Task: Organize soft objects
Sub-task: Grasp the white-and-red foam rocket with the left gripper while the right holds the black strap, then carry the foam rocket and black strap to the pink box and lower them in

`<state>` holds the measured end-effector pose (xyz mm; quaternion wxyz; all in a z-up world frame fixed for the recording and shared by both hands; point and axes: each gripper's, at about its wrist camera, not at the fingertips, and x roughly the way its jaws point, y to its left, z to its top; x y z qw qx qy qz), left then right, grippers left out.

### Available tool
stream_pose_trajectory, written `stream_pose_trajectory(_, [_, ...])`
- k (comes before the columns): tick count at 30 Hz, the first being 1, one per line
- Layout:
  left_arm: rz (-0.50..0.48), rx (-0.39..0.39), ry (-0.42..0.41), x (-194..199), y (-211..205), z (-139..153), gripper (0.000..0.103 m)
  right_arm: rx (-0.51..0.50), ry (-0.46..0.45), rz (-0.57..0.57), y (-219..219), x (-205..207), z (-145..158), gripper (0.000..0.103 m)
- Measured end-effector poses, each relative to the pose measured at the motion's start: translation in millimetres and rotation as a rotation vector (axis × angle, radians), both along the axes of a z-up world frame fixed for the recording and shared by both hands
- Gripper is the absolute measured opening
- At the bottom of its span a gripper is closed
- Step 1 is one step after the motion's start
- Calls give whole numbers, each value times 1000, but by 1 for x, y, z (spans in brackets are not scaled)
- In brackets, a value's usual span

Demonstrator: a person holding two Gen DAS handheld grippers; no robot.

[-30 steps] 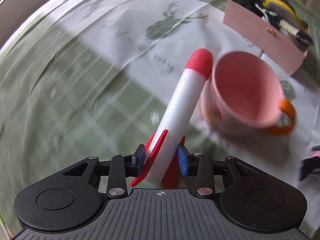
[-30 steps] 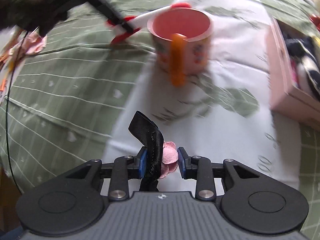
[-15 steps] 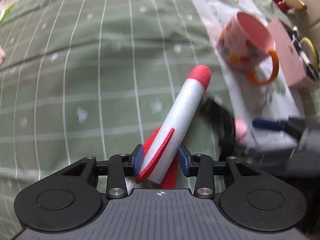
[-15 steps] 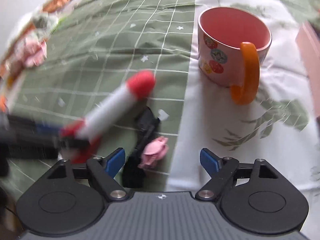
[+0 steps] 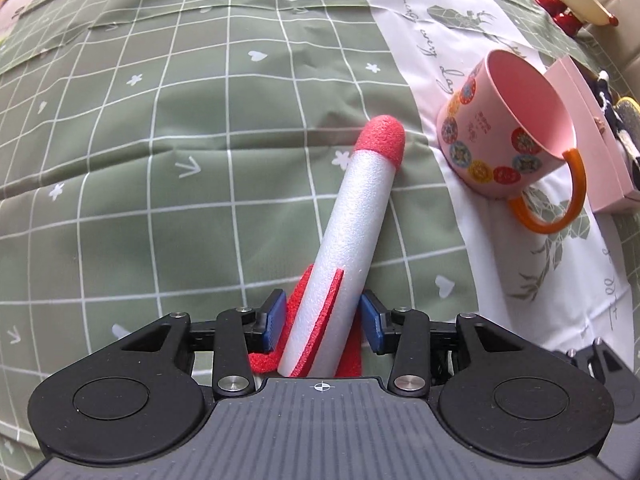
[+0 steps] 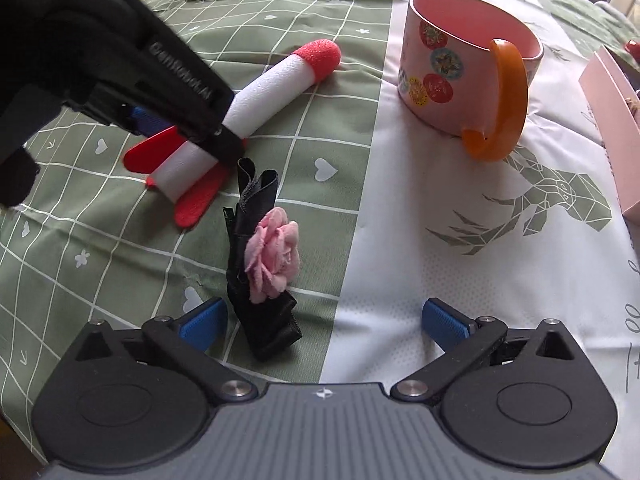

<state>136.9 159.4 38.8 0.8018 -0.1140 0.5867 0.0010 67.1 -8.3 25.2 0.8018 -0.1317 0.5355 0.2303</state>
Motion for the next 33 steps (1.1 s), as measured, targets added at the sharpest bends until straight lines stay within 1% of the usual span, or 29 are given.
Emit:
stream_pose_trajectory(4, [42, -65, -4, 2, 8, 0, 43, -17, -2, 5, 2, -2, 1, 103])
stream_pose_trajectory(5, [51, -83, -11, -1, 11, 2, 39, -23, 3, 10, 3, -2, 1, 103])
stream_pose_trajectory(6, [57, -92, -16, -5, 13, 4, 38, -28, 12, 18, 4, -1, 1, 103])
stream_pose_trajectory(10, [70, -11, 0, -41, 17, 18, 36, -45, 51, 108, 10, 4, 3, 103])
stream_pose_trajectory(12, [86, 0, 32, -62, 21, 20, 36, -45, 53, 124, 10, 3, 6, 103])
stream_pose_trajectory(14, [103, -6, 66, -79, 23, 17, 36, -29, 44, 140, 9, -1, 13, 103])
stream_pose_trajectory(15, [111, -21, 79, -85, 25, 14, 36, -16, 26, 146, 9, -4, 18, 103])
stream_pose_trajectory(18, [141, -59, 78, -93, 30, 10, 37, 31, -36, 144, 10, -9, 35, 102])
stream_pose_trajectory(20, [153, -59, 51, -89, 31, 13, 37, 54, -67, 133, 13, -7, 42, 95])
stream_pose_trajectory(23, [140, -60, 16, -74, 28, 16, 37, 68, -74, 139, 24, 1, 44, 89])
stream_pose_trajectory(25, [151, -65, 26, -63, 28, 9, 37, 55, -68, 140, 30, 4, 38, 77])
stream_pose_trajectory(26, [150, -66, 32, -59, 28, 6, 37, 42, -59, 142, 36, 8, 34, 73])
stream_pose_trajectory(28, [145, -60, 38, -56, 25, 3, 36, 11, -33, 153, 40, 9, 29, 47])
stream_pose_trajectory(29, [141, -53, 38, -57, 24, 4, 34, 0, -26, 163, 41, 9, 27, 44])
stream_pose_trajectory(30, [136, -51, 41, -58, 23, 4, 34, -4, -32, 173, 40, 5, 30, 38])
stream_pose_trajectory(31, [133, -52, 52, -61, 21, 5, 34, -10, -34, 183, 41, 3, 32, 35])
stream_pose_trajectory(33, [127, -61, 73, -68, 21, 6, 33, -14, -7, 201, 41, -1, 38, 33])
